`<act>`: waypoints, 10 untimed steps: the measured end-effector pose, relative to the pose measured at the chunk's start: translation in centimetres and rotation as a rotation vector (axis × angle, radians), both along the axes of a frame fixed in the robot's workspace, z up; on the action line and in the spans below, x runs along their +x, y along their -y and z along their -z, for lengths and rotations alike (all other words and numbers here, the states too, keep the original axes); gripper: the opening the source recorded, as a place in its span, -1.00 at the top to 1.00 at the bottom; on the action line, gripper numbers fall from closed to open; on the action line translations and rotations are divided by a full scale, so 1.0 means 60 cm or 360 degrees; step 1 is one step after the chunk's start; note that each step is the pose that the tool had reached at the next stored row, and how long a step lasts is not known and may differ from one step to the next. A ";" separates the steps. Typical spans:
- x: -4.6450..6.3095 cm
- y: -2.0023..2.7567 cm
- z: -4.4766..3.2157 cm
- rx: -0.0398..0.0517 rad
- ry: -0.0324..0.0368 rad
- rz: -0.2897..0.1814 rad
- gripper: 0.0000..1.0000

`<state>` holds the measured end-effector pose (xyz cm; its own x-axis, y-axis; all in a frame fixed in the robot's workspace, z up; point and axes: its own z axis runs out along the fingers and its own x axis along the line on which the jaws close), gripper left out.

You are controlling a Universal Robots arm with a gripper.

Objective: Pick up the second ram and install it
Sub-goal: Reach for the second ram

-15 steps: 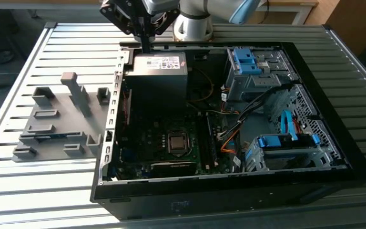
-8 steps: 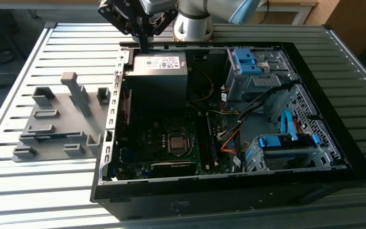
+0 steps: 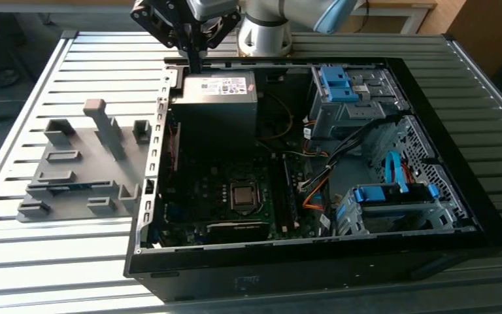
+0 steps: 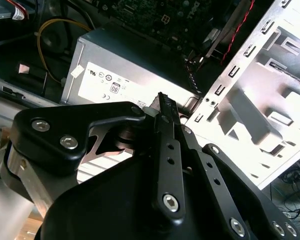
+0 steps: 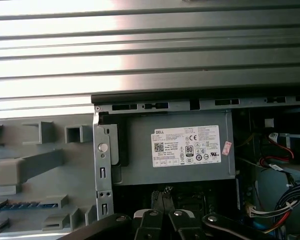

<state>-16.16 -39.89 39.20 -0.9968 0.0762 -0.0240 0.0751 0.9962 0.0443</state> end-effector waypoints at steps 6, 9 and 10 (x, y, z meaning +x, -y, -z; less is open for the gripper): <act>-0.005 0.0000 0.000 0.0000 -0.0001 0.0000 0.79; -0.008 0.0000 0.001 0.0000 -0.0001 0.0000 0.79; -0.009 0.0000 0.001 0.0000 -0.0001 0.0000 0.79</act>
<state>-16.69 -39.89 39.15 -0.9968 0.0763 -0.0234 0.0752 0.9962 0.0443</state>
